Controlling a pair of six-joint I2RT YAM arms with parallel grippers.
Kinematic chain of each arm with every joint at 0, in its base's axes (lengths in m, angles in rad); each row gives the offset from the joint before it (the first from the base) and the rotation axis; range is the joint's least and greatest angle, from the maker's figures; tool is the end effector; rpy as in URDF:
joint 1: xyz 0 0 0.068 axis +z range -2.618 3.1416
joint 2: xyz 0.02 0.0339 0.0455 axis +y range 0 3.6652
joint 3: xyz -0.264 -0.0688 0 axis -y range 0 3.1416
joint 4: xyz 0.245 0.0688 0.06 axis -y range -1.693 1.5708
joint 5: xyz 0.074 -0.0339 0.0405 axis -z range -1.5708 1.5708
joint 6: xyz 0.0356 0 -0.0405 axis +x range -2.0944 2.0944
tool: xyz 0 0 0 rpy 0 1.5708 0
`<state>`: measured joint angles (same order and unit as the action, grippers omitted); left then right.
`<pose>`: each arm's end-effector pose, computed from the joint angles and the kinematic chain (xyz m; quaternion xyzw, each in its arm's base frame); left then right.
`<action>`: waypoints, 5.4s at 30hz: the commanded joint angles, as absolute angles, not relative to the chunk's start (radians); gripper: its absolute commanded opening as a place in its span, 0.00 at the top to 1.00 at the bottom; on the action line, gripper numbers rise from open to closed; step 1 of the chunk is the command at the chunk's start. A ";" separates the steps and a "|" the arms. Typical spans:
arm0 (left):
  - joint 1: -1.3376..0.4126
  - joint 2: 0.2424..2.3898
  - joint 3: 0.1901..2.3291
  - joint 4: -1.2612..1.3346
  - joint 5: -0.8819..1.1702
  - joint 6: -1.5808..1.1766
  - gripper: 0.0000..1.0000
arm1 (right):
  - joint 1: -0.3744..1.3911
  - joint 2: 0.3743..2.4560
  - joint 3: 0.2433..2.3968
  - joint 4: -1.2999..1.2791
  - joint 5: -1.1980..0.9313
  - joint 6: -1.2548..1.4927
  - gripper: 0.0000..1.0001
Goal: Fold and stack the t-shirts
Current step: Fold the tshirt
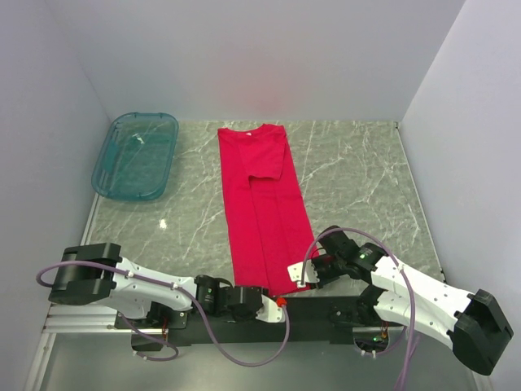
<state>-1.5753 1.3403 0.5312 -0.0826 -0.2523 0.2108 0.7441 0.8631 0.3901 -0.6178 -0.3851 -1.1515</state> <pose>0.0078 -0.2404 0.1502 0.7024 0.6192 -0.1163 0.3313 0.0963 0.1068 0.1610 -0.8008 0.5193 0.1348 0.2661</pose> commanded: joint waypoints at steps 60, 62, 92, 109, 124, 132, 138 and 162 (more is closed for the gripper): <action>-1.430 1.364 0.468 -0.015 -0.571 0.264 0.70 | 0.788 0.795 0.377 -0.696 -0.382 -1.193 0.37; -1.425 1.355 0.466 -0.014 -0.571 0.268 0.72 | 0.787 0.798 0.380 -0.696 -0.388 -1.195 0.37; -1.347 1.264 0.469 -0.028 -0.509 0.255 0.66 | 0.785 0.841 0.393 -0.686 -0.391 -1.198 0.37; -1.359 1.137 0.495 -0.104 -0.342 0.229 0.56 | 0.785 0.825 0.394 -0.683 -0.419 -1.175 0.36; -1.401 0.981 0.629 -0.391 -0.206 0.189 0.39 | 0.787 0.802 0.446 -0.753 -0.471 -1.166 0.35; -1.431 1.219 0.577 -0.247 -0.164 0.236 0.41 | 0.785 0.795 0.440 -0.750 -0.472 -1.144 0.35; -1.433 1.235 0.540 -0.198 -0.161 0.229 0.44 | 0.787 0.788 0.426 -0.735 -0.465 -1.134 0.35; -1.431 1.316 0.531 -0.189 -0.179 0.256 0.90 | 0.778 0.814 0.417 -0.686 -0.419 -1.102 0.36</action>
